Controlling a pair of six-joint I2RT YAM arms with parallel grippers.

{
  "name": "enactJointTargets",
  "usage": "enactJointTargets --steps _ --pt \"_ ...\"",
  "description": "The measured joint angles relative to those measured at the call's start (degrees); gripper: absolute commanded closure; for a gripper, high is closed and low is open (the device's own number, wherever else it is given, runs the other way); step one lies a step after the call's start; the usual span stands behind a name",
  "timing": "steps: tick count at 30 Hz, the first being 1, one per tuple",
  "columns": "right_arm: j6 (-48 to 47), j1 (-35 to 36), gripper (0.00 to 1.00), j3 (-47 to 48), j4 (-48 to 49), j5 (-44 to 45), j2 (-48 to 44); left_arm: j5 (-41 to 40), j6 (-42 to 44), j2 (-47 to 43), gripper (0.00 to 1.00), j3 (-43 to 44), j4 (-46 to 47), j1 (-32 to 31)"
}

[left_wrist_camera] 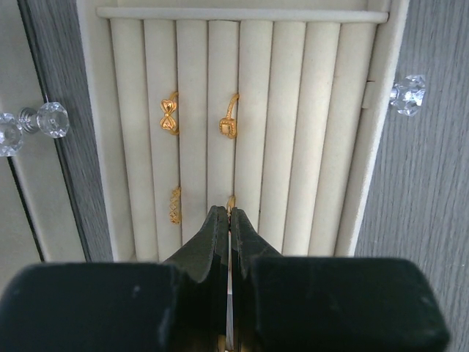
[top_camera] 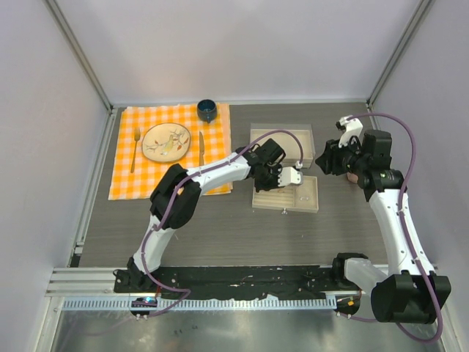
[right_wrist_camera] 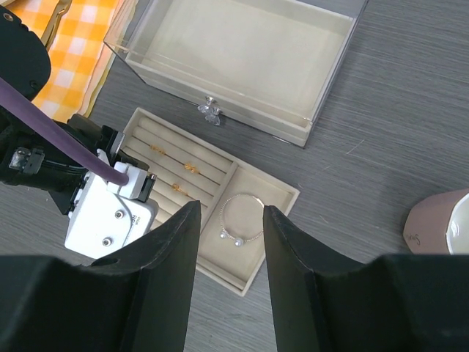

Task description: Organize the mixed jewelry

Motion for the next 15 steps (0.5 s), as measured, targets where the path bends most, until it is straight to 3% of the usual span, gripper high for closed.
enactJointTargets --steps 15 --pt "0.0 -0.5 0.54 -0.4 0.0 -0.8 0.0 -0.7 0.3 0.6 1.0 0.0 0.3 -0.3"
